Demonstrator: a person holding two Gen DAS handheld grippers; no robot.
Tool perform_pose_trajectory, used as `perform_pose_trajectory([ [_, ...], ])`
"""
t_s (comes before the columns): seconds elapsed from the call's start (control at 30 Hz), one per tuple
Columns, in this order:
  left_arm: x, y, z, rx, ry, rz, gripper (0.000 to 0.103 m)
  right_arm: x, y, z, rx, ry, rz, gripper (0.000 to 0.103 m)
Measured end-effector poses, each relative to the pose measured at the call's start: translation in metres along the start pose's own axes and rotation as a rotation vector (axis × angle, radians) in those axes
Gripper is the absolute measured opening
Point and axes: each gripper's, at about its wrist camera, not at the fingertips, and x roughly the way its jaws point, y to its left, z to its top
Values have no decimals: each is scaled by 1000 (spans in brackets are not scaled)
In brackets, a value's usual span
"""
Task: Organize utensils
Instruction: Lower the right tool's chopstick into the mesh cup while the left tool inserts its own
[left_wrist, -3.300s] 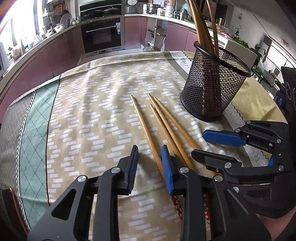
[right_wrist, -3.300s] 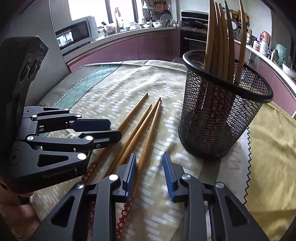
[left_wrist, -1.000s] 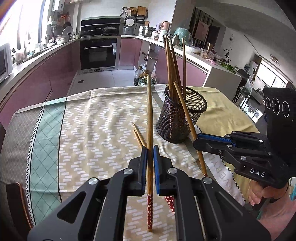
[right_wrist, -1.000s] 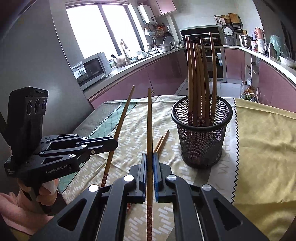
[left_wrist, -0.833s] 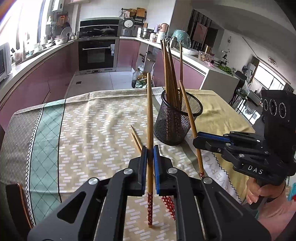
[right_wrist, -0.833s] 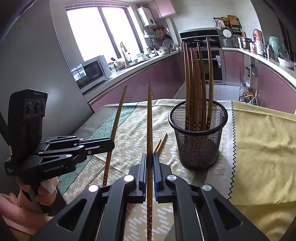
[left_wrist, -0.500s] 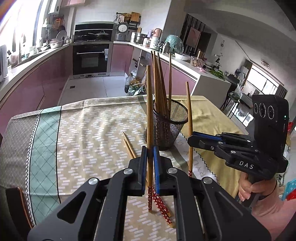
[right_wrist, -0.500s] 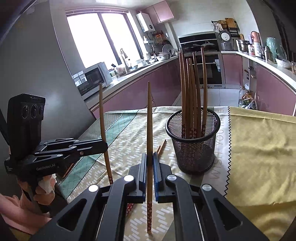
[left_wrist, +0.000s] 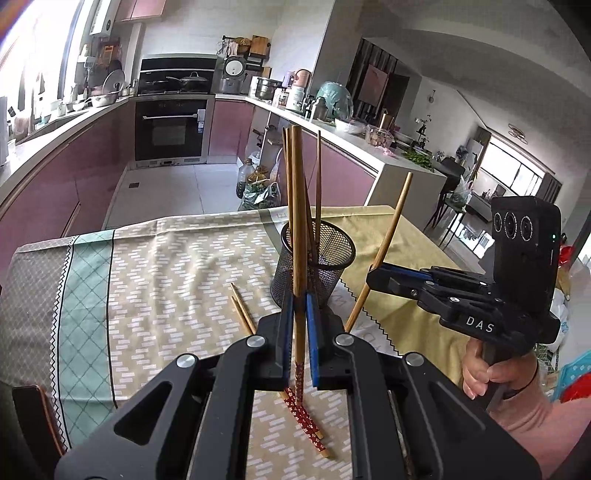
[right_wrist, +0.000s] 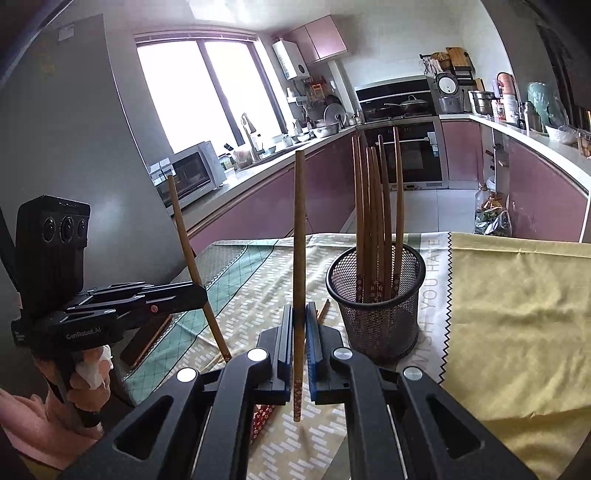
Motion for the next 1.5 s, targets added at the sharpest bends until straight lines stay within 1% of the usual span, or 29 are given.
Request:
perform_pose_trajectory([
  [0.43, 7, -8, 17, 14, -24, -13, 8, -15, 0, 18, -31, -54, -20, 6],
  [1.0, 18, -18, 34, 52, -43, 0, 8, -20, 0, 31, -60, -77, -38, 6],
  [1.5, 11, -21, 65, 66, -110, -12, 8, -31, 4, 56, -100, -132, -58, 6],
])
